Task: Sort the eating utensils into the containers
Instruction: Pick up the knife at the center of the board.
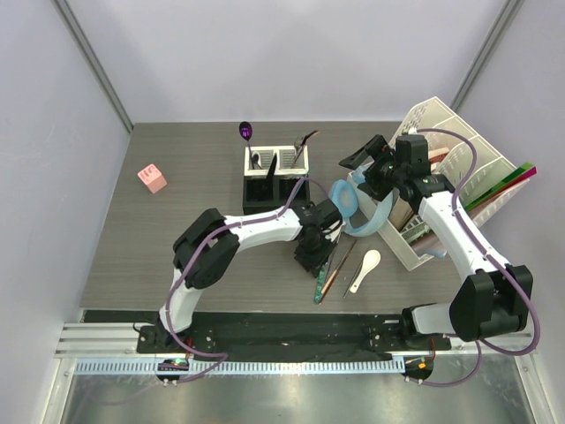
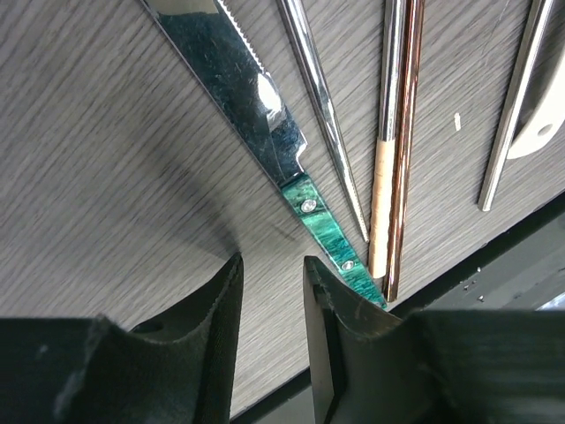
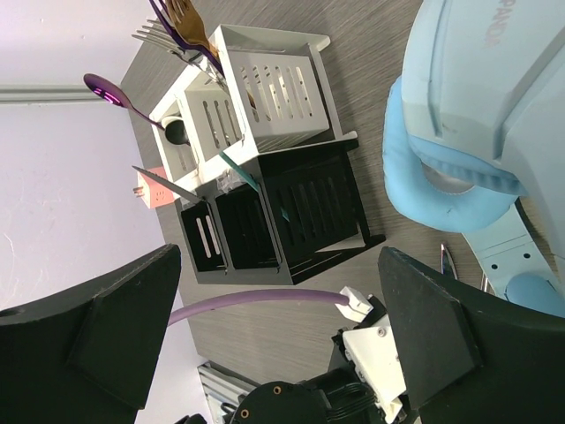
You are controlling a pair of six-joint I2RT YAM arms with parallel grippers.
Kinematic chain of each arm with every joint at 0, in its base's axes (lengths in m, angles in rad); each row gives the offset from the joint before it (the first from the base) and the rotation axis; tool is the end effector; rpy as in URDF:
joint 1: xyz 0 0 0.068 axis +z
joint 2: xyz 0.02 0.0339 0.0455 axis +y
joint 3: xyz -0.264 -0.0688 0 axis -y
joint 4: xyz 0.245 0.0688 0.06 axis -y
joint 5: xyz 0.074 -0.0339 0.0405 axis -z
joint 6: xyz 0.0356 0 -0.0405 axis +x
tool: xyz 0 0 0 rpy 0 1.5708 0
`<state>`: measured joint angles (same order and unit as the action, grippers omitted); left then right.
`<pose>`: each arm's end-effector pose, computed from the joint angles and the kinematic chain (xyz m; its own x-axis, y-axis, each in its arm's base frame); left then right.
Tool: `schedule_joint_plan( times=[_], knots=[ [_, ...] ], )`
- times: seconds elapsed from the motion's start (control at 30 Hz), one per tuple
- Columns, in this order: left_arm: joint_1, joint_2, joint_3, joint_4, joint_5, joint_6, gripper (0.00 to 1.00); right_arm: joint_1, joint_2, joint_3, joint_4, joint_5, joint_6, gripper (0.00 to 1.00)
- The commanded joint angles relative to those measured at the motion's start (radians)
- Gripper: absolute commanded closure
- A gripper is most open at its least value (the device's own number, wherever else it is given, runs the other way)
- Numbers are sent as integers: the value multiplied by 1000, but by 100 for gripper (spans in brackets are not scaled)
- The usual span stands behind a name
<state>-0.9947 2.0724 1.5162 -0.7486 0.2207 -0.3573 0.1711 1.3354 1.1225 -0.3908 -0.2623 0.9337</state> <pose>0.2197 -0.3525 0.1617 -0.7895 0.5890 -0.1724 0.6121 0.7357 -0.2898 0.2938 0.0601 0.3156 -0.6340 0.6783 -0.3714 0.2267 0.6222 0.7493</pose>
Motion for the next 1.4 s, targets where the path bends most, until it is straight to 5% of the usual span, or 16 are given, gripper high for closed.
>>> schedule_joint_plan(
  times=[0.0,0.47,0.9,1.37],
  knots=[
    [-4,31,58,-47,-24,29,66,4,-31,43,7,14,-10,0],
    [-19,127,222,-136,-4,49,65,-15,-8,33,4,-14,-27,0],
    [-101,206,186,-118,-110,-3,65,-41,-38,5,6,-40,-33,0],
    [-71,195,66,-123,-199,-34,100,-47,-44,8,26,-54,-26,0]
  ],
)
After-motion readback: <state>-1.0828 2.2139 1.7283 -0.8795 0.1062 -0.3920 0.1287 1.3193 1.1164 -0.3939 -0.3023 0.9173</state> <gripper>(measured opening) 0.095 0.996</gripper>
